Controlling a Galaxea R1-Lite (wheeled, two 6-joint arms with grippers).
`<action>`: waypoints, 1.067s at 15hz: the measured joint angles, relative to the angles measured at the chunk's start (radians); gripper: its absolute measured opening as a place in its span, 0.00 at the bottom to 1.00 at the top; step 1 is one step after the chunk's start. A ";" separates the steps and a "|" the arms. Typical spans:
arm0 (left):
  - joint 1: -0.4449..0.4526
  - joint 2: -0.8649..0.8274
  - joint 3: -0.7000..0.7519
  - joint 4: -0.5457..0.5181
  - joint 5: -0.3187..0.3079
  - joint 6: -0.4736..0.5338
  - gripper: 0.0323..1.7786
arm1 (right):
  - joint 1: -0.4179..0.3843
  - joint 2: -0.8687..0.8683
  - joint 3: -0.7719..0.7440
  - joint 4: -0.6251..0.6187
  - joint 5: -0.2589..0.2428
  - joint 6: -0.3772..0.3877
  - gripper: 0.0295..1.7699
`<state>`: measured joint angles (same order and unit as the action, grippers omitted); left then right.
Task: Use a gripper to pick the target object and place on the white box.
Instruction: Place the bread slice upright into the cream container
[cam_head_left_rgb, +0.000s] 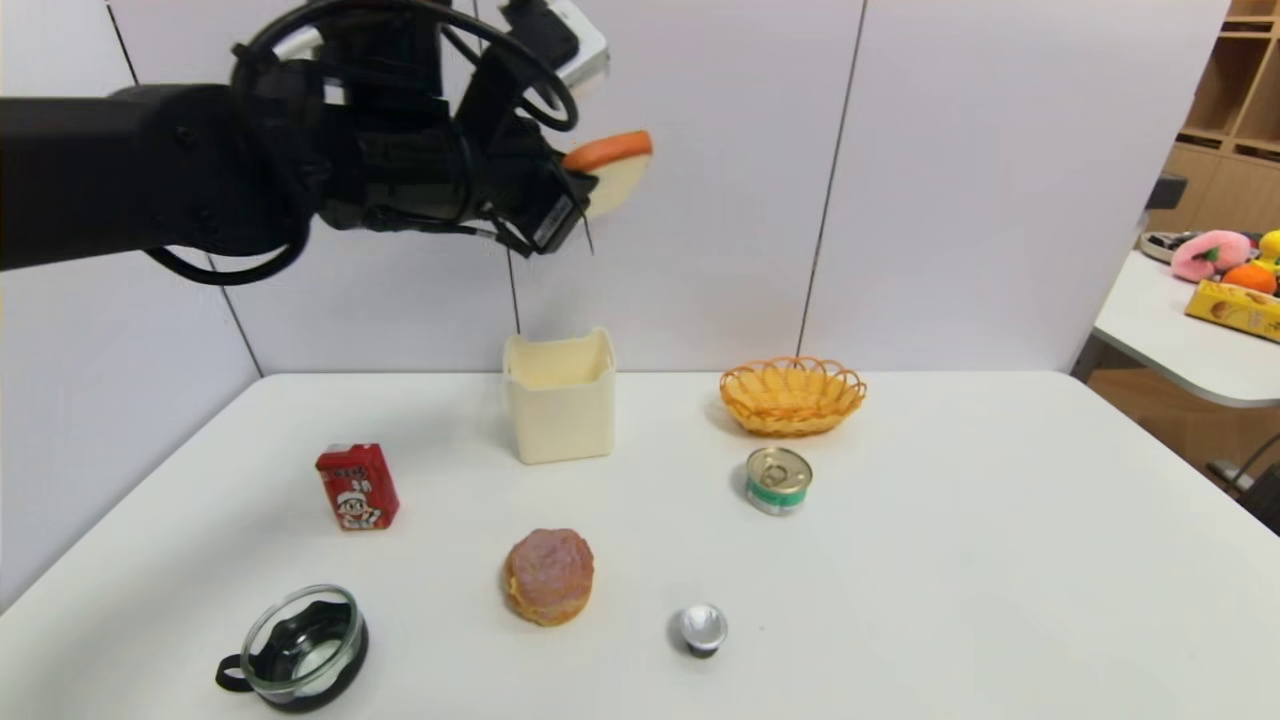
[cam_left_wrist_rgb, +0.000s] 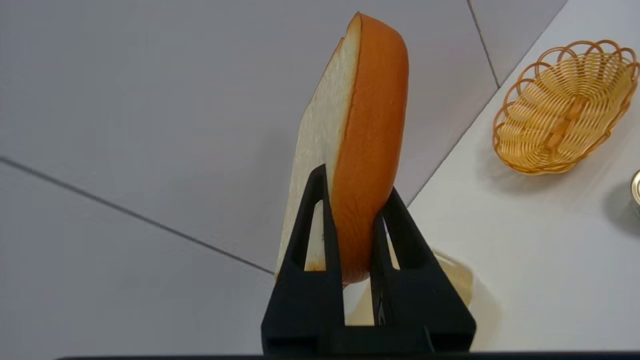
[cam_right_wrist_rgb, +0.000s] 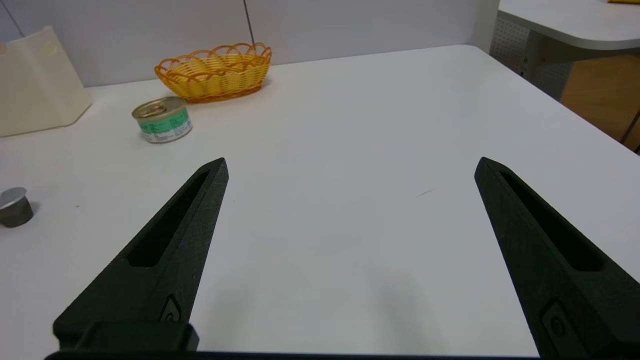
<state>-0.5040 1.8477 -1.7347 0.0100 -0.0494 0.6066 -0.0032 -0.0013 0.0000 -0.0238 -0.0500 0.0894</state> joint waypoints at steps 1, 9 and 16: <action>0.012 -0.024 0.018 0.016 0.000 -0.031 0.10 | 0.000 0.000 0.000 -0.001 0.000 -0.001 0.96; 0.042 -0.087 0.051 0.216 -0.007 -0.219 0.10 | 0.000 0.000 0.000 0.000 0.000 -0.001 0.96; 0.041 0.001 0.055 0.208 -0.053 -0.220 0.10 | 0.000 0.000 0.000 0.000 0.000 -0.001 0.96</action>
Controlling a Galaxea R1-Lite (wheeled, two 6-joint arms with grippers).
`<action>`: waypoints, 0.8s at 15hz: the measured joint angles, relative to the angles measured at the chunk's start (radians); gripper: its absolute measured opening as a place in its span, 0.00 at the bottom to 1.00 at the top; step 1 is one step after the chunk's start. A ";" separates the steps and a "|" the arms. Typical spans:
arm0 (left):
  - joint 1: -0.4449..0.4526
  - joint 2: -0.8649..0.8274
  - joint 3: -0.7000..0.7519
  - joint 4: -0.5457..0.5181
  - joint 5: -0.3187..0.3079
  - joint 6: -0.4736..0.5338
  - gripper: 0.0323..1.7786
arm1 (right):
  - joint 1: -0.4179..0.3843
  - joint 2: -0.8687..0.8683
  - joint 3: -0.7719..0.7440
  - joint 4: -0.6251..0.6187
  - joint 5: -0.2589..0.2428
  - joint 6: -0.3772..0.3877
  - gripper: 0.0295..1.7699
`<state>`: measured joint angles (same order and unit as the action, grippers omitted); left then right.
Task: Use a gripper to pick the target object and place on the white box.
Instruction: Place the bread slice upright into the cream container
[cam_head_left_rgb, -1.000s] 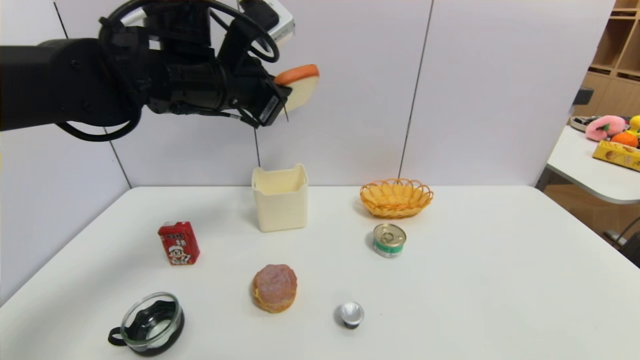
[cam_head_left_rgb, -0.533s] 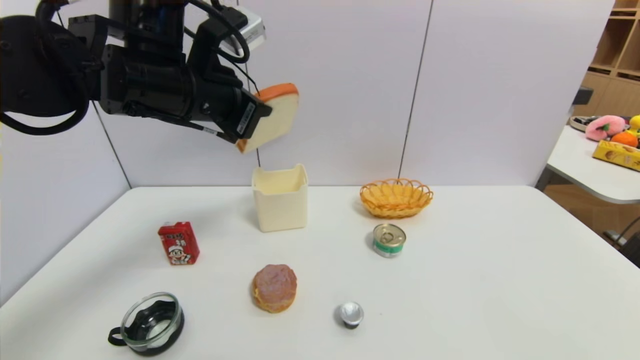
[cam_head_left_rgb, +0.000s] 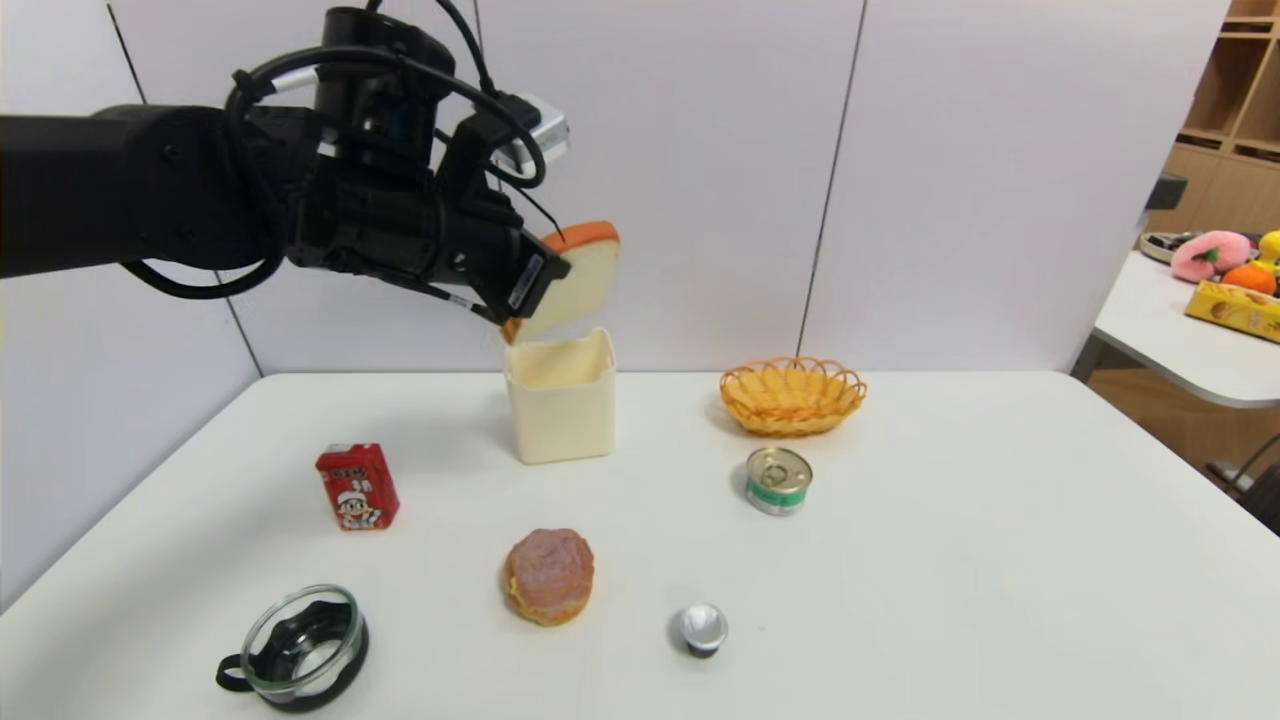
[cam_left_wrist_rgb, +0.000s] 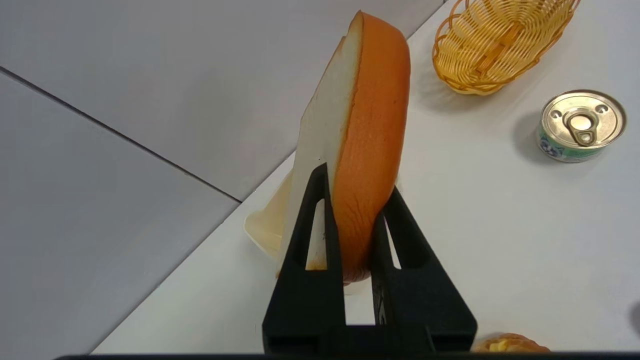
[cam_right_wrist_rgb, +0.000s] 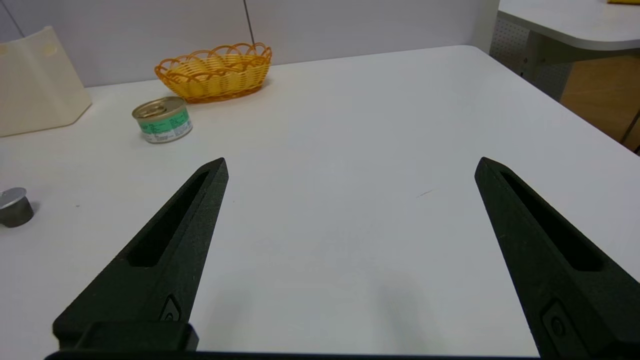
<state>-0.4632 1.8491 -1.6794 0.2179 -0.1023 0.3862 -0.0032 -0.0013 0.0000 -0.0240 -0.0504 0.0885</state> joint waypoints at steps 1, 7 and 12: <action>0.000 0.010 0.009 -0.001 0.000 -0.005 0.10 | 0.000 0.000 0.000 0.000 0.000 0.000 0.96; 0.005 0.054 0.033 -0.030 0.000 -0.036 0.10 | 0.000 0.000 0.000 0.000 0.000 0.000 0.97; 0.008 0.096 0.024 -0.079 -0.001 -0.037 0.10 | 0.000 0.000 0.000 0.000 0.000 0.000 0.97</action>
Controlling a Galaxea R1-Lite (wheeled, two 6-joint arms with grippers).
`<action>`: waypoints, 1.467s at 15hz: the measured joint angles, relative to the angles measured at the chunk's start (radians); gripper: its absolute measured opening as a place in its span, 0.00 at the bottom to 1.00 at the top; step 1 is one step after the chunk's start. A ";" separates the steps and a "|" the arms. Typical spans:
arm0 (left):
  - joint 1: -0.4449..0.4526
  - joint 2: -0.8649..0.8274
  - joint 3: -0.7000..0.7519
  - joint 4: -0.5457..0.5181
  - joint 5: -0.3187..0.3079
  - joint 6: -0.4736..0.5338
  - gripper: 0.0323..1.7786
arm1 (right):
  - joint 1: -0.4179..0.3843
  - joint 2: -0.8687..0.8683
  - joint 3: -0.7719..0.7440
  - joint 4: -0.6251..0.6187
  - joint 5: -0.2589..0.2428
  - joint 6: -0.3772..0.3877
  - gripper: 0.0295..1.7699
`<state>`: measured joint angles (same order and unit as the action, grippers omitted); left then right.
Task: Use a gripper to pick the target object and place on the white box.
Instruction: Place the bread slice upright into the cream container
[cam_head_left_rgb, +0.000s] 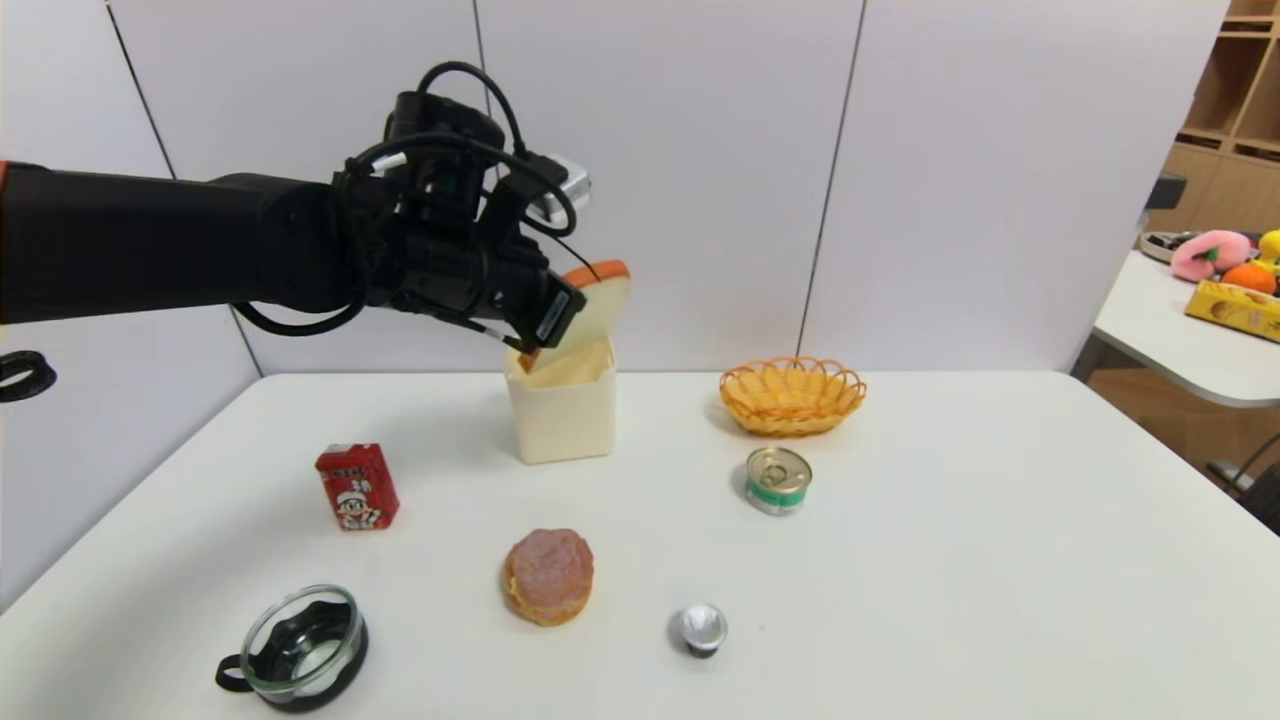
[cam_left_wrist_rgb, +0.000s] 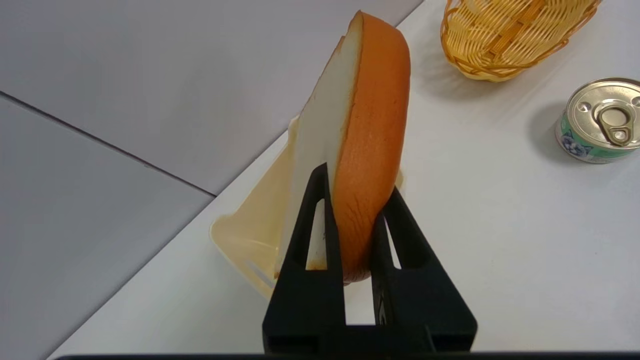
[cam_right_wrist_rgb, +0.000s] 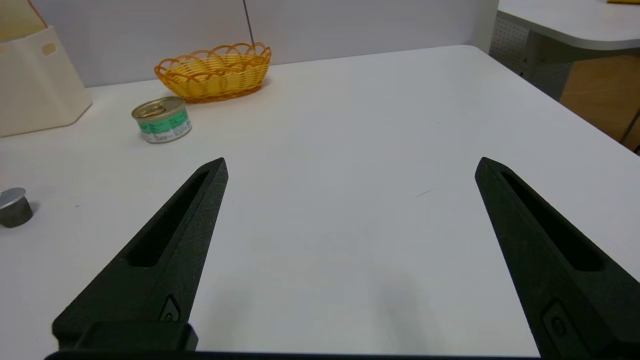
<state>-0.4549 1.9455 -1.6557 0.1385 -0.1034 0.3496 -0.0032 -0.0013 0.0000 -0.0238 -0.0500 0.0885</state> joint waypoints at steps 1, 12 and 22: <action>0.001 0.008 0.000 -0.005 0.000 0.000 0.10 | 0.000 0.000 0.000 0.000 0.000 0.000 0.97; 0.044 0.048 0.006 -0.020 0.000 0.000 0.10 | 0.000 0.000 0.000 0.000 0.000 0.000 0.97; 0.046 0.051 0.008 -0.022 -0.013 -0.007 0.10 | 0.000 0.000 0.000 0.000 0.000 0.000 0.97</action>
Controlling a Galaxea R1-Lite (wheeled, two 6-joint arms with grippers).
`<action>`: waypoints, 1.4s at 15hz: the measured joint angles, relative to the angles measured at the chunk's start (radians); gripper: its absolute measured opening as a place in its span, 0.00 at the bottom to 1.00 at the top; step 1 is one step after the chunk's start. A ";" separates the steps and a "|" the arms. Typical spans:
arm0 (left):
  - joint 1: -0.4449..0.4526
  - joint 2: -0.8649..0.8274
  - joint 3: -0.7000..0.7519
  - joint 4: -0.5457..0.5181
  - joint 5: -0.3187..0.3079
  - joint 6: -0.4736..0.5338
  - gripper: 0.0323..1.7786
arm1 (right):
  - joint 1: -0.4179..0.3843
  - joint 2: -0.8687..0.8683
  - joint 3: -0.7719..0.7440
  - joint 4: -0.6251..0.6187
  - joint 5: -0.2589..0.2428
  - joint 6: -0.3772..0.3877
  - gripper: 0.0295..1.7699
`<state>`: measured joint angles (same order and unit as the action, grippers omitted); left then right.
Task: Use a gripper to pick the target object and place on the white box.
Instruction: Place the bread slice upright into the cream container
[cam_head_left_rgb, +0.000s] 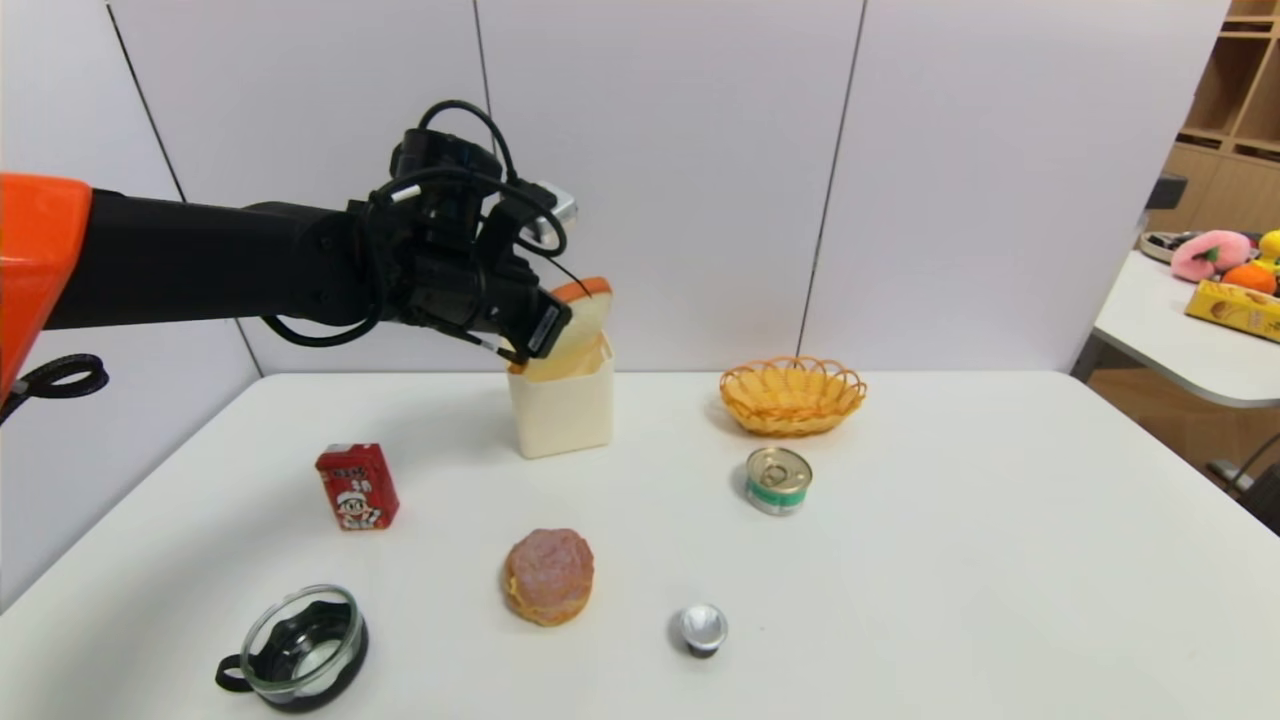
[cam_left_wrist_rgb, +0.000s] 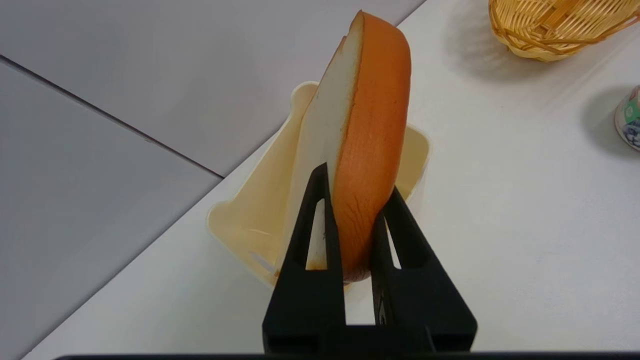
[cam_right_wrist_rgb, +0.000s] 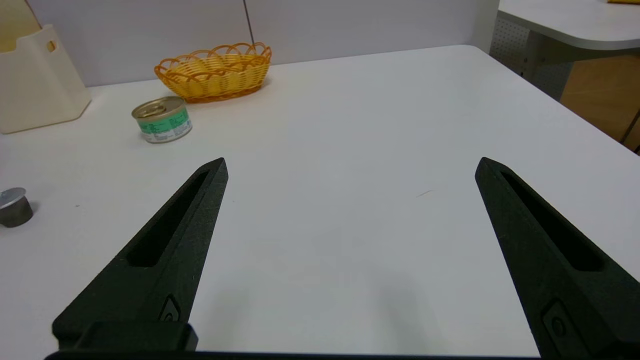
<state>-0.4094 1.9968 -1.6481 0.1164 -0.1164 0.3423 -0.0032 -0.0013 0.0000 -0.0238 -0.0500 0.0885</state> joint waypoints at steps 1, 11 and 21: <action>0.000 -0.001 0.000 0.002 -0.026 -0.006 0.10 | 0.000 0.000 0.000 0.000 0.000 0.000 0.97; 0.000 -0.010 0.000 0.004 -0.054 -0.010 0.10 | 0.000 0.000 0.000 0.000 0.000 0.000 0.97; 0.000 -0.010 0.003 0.003 -0.055 -0.011 0.61 | 0.000 0.000 0.000 0.000 0.000 0.000 0.97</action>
<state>-0.4094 1.9868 -1.6451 0.1198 -0.1711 0.3309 -0.0032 -0.0013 0.0000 -0.0240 -0.0504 0.0885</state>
